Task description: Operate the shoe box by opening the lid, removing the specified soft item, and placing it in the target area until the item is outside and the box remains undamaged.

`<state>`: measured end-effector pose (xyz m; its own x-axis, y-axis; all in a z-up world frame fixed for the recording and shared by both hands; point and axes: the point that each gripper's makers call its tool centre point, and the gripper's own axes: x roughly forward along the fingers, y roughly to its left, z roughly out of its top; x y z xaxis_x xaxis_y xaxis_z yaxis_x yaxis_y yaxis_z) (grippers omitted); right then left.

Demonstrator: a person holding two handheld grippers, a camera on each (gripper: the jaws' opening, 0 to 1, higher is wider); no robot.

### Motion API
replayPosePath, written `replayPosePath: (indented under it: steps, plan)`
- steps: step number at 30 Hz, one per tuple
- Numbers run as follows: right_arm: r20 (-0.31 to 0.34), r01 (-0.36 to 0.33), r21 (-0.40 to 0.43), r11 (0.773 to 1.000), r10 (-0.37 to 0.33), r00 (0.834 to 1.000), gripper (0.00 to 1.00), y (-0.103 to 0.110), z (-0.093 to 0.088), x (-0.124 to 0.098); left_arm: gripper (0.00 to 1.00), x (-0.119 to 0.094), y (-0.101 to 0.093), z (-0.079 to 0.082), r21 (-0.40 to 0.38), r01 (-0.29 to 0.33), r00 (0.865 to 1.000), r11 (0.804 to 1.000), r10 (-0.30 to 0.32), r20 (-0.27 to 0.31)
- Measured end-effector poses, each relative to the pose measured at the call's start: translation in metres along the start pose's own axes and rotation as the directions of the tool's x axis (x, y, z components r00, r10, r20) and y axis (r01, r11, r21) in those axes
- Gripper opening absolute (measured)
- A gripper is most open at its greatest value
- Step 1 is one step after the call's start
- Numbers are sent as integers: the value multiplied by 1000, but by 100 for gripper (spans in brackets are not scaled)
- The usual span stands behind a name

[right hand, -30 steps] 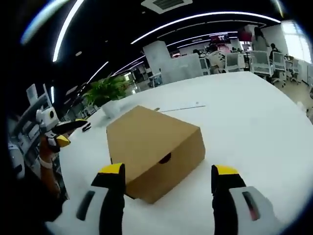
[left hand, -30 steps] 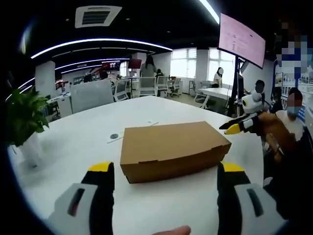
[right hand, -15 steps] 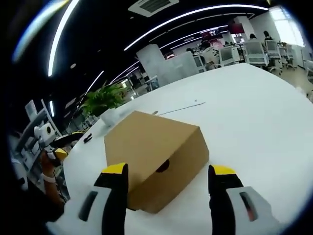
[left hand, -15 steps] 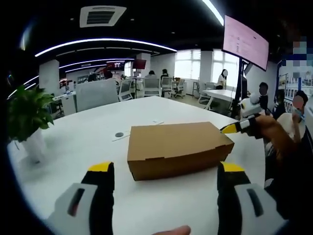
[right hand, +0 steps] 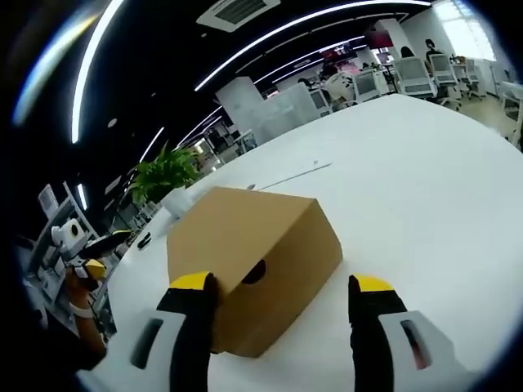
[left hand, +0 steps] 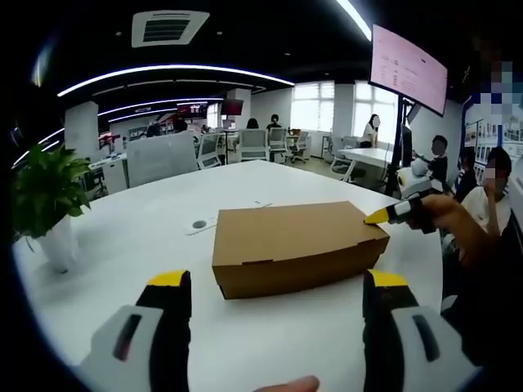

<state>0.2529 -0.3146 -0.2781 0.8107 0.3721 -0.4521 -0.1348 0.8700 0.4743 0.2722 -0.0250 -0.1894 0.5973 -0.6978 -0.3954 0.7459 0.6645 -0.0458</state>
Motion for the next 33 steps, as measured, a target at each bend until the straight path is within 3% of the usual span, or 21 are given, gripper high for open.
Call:
replayPosePath:
  steps: [6,13,17,24,27,29,33]
  plan:
    - [15,-6,81,997,4,1000,75,-6,-3,8,89,1,-2,-3,2,-1,1000,1000,1,-16]
    - [8,-28,144,989,28,1000,76,-6,-7,9,87,0,-2,2,2,-15,1000,1000,15,-5]
    - [-16,-76,259,963,83,996,70,2,-12,10,87,0,-4,-1,3,-18,1000,1000,18,-18]
    - [-52,-72,244,967,87,995,63,4,-8,11,87,5,-12,-8,-20,8,1000,1000,-9,-27]
    - [-69,-83,234,969,102,992,54,9,-4,8,87,4,-11,-8,-28,3,1000,1000,-4,-23]
    - [-74,-102,263,959,125,989,47,7,1,8,87,3,-10,-8,-35,3,1000,999,-4,-21]
    - [-86,-123,294,948,155,984,46,-3,6,13,86,3,-11,-11,-39,9,1000,999,-10,-28]
